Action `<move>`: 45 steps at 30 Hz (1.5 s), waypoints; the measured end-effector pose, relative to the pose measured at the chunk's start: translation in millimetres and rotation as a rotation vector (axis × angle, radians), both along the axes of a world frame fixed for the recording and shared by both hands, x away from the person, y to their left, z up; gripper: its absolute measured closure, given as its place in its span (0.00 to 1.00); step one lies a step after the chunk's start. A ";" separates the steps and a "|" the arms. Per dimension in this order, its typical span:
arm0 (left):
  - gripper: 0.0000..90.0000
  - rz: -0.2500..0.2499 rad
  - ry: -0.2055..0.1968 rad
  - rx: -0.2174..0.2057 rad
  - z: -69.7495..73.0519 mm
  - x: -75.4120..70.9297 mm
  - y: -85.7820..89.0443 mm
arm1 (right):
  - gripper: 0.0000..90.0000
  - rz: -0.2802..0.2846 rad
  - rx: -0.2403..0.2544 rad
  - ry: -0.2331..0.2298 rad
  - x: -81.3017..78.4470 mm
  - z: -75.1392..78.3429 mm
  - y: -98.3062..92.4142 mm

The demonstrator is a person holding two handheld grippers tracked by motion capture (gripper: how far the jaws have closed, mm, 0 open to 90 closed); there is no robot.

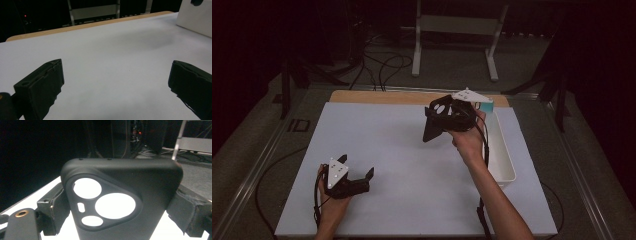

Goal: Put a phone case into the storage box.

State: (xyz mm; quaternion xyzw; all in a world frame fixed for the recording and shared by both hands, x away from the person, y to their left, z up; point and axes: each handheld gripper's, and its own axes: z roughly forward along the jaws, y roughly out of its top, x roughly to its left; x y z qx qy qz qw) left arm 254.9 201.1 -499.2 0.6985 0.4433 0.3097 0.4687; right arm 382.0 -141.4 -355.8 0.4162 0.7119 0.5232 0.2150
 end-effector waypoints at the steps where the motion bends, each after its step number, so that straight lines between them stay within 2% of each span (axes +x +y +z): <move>1: 0.01 -0.001 -0.001 0.000 0.0 0.0 0.0 | 0.14 -0.006 -0.002 0.001 1.4 0.3 -1.8; 9: 0.01 0.006 -0.007 0.001 0.0 -0.2 -0.6 | 0.14 -0.056 -0.003 0.002 11.9 3.1 -18.6; 25: 0.01 0.019 -0.012 -0.002 0.6 -0.6 0.3 | 0.14 -0.158 -0.045 -0.003 26.3 8.9 -52.7; 36: 0.01 0.017 -0.012 0.002 0.4 -0.7 -0.5 | 0.14 -0.221 -0.064 -0.003 39.5 10.9 -69.1; 40: 0.01 0.019 -0.014 0.000 0.6 -0.8 -0.1 | 0.14 -0.238 -0.088 0.000 43.9 9.0 -73.0; 45: 0.01 0.017 -0.012 0.001 0.4 -0.7 -0.5 | 0.14 -0.259 -0.087 0.005 47.4 7.4 -79.7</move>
